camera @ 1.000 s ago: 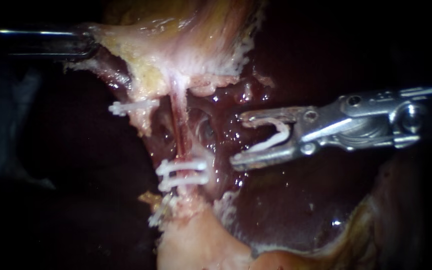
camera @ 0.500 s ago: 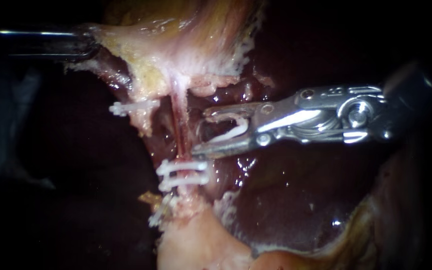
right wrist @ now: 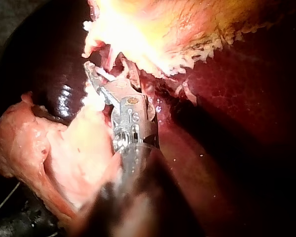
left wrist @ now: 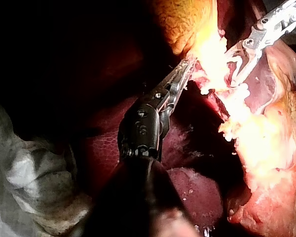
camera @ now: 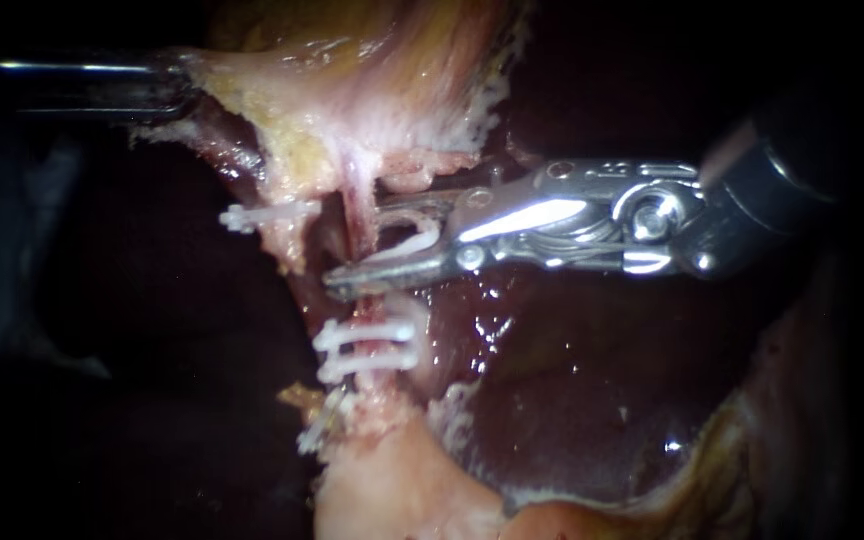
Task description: Clipping third clip right tube
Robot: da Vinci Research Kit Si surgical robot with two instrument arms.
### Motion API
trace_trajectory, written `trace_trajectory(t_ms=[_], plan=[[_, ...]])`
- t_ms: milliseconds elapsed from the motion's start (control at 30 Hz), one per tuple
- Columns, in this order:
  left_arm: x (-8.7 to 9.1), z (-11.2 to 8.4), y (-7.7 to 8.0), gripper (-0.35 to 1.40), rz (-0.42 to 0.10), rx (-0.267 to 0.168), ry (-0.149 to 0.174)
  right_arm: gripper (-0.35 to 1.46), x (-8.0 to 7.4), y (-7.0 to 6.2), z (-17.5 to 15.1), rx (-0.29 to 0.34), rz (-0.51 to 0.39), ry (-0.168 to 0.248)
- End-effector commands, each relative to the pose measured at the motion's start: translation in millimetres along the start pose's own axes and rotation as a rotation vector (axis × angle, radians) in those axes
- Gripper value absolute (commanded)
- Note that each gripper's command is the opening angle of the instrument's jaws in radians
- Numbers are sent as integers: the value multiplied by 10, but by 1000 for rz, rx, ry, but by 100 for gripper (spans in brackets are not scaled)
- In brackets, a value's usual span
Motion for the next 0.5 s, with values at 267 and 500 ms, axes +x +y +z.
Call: trace_trajectory(t_ms=[267,500], plan=[[0,0,0,-35,-1,1,0,50,-6,8,10,46,8,73],[0,1,0,-35,0,1,0,50,-4,4,9,132,38,142]])
